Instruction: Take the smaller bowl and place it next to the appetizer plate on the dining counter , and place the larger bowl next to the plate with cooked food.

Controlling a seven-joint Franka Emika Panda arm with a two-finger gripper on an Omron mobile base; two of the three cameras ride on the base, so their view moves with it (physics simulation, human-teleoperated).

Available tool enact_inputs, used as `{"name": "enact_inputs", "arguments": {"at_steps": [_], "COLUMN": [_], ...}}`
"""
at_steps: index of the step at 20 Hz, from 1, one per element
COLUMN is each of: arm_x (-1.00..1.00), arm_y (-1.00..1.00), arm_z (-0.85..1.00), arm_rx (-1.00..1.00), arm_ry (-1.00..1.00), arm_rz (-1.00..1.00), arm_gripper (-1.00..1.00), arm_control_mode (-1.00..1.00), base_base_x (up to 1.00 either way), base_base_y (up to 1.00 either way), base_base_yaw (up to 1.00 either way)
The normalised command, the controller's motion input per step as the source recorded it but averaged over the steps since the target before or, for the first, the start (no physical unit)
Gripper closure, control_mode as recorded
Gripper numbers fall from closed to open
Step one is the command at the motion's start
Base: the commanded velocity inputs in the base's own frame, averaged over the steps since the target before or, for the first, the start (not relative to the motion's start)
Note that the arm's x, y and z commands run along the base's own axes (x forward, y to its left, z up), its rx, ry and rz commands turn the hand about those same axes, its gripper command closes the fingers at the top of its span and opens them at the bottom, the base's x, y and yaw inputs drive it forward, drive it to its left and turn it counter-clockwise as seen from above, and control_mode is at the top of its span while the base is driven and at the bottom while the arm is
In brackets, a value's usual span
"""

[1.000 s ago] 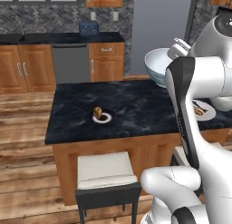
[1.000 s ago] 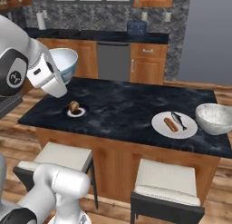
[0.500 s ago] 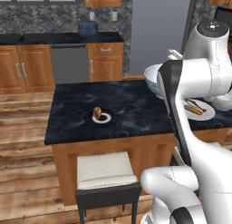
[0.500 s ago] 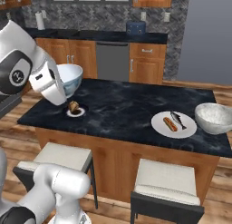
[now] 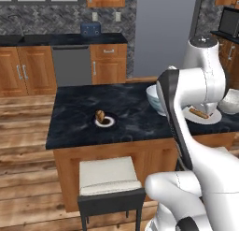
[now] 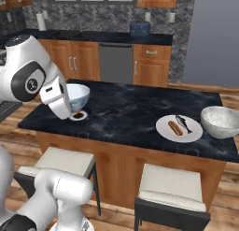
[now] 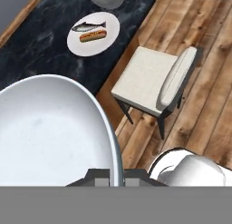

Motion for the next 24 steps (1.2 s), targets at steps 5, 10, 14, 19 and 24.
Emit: {"name": "enact_inputs", "arguments": {"at_steps": [5, 10, 14, 19, 24], "arm_x": [0.50, 0.61, 0.42, 0.40, 0.36], "arm_y": [0.00, 0.00, 0.01, 0.00, 0.02], "arm_z": [-0.45, -0.49, -0.23, -0.15, -0.19], "arm_rx": [0.04, 0.02, -0.01, -0.05, 0.00], "arm_ry": [0.00, 0.00, 0.04, 0.04, 0.03], "arm_rz": [-0.01, -0.01, -0.04, -0.04, 0.00], "arm_gripper": [1.00, 1.00, 1.00, 1.00, 1.00], "arm_control_mode": [-1.00, -1.00, -1.00, -1.00, -1.00], "base_base_x": [0.00, 0.00, 0.00, 0.00, 0.00], "base_base_y": [0.00, 0.00, 0.00, 0.00, 0.00], "base_base_yaw": [0.00, 0.00, 0.00, 0.00, 0.00]}}
